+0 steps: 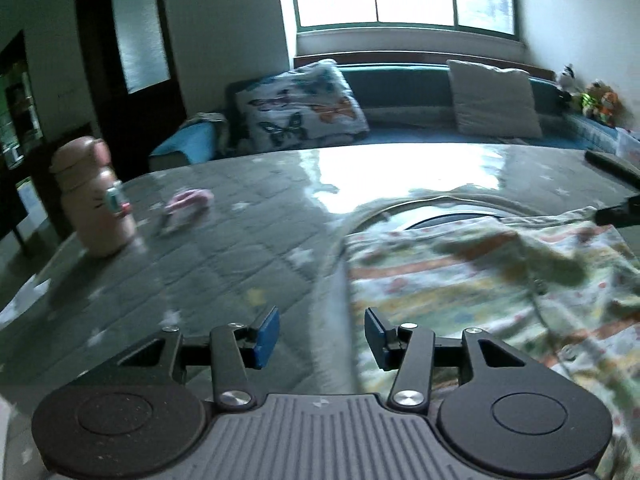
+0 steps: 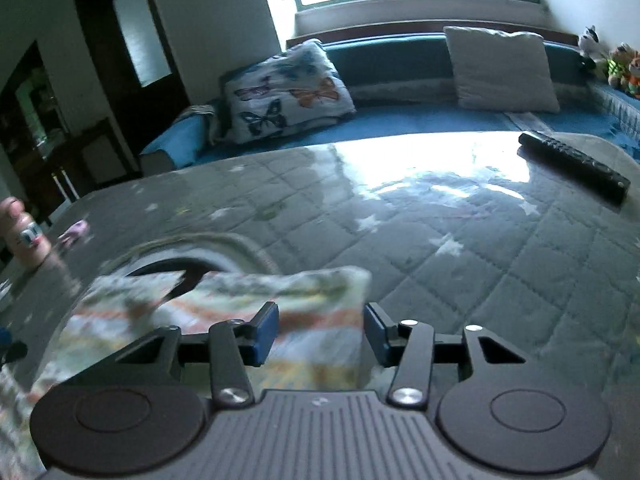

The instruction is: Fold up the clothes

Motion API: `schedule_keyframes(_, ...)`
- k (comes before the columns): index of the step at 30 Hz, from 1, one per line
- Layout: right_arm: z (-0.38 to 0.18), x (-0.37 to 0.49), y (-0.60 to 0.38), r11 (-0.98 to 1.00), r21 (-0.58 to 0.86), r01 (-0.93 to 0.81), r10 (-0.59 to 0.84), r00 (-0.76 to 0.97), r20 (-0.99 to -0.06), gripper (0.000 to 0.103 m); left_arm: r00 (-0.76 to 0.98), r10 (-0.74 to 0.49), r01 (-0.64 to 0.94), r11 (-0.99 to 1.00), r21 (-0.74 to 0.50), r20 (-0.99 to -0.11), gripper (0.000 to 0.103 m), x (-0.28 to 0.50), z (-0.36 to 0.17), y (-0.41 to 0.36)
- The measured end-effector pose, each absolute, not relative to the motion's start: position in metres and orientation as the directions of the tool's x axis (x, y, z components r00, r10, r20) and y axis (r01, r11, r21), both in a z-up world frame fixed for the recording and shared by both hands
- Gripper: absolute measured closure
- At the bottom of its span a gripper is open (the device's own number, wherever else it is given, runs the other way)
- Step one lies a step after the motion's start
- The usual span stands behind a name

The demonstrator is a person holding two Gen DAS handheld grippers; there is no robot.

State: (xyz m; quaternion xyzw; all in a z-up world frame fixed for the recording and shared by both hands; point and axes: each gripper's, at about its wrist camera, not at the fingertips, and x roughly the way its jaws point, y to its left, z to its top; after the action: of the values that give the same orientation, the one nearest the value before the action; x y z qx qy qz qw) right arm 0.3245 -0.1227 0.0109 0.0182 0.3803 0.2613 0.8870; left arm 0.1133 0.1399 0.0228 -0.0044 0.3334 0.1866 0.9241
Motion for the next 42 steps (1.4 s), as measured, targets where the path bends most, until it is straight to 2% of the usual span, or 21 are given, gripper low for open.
schedule_keyframes(3, 0.002, 0.34, -0.121, 0.861, 0.255, -0.441, 0.484, 0.552, -0.68, 0.072, 0.707, 0.33, -0.328, 0.937, 0.123, -0.626, 0.052, 0.126, 0.018, 0.136)
schedule_keyframes(5, -0.002, 0.344, -0.12, 0.859, 0.258, -0.443, 0.487, 0.549, -0.679, 0.086, 0.704, 0.326, -0.318, 0.939, 0.13, -0.63, 0.052, 0.132, 0.015, 0.135)
schedule_keyframes(8, 0.0, 0.341, -0.122, 0.847, 0.286, -0.447, 0.512, 0.548, -0.661, 0.097, 0.701, 0.32, -0.304, 0.943, 0.139, -0.638, 0.052, 0.142, 0.01, 0.134)
schedule_keyframes(14, 0.034, 0.303, -0.121, 0.737, 0.362, -0.57, 0.665, 0.518, -0.538, 0.099, 0.693, 0.308, -0.274, 0.949, 0.157, -0.652, 0.051, 0.161, 0.0, 0.131)
schedule_keyframes(17, 0.048, 0.27, -0.109, 0.644, 0.347, -0.682, 0.742, 0.444, -0.503, 0.099, 0.688, 0.302, -0.258, 0.952, 0.166, -0.66, 0.051, 0.17, -0.005, 0.129)
schedule_keyframes(21, 0.05, 0.222, -0.085, 0.507, 0.304, -0.806, 0.801, 0.31, -0.513, 0.099, 0.688, 0.31, -0.262, 0.949, 0.174, -0.657, 0.049, 0.172, -0.007, 0.133)
schedule_keyframes(27, 0.045, 0.178, -0.07, 0.38, 0.248, -0.891, 0.81, 0.192, -0.554, 0.1, 0.69, 0.314, -0.263, 0.948, 0.179, -0.652, 0.046, 0.173, -0.009, 0.138)
schedule_keyframes(34, 0.053, 0.208, -0.091, 0.546, 0.203, -0.813, 0.766, 0.386, -0.514, 0.101, 0.689, 0.321, -0.267, 0.946, 0.184, -0.65, 0.046, 0.173, -0.009, 0.138)
schedule_keyframes(36, 0.054, 0.234, -0.105, 0.669, 0.193, -0.717, 0.701, 0.523, -0.485, 0.101, 0.688, 0.322, -0.267, 0.946, 0.186, -0.651, 0.045, 0.174, -0.009, 0.137)
schedule_keyframes(38, 0.051, 0.266, -0.121, 0.792, 0.196, -0.578, 0.59, 0.644, -0.487, 0.095, 0.689, 0.321, -0.264, 0.946, 0.187, -0.65, 0.045, 0.174, -0.008, 0.135)
schedule_keyframes(42, 0.04, 0.29, -0.136, 0.855, 0.207, -0.476, 0.508, 0.687, -0.52, 0.095, 0.698, 0.304, -0.243, 0.952, 0.185, -0.649, 0.045, 0.174, -0.006, 0.131)
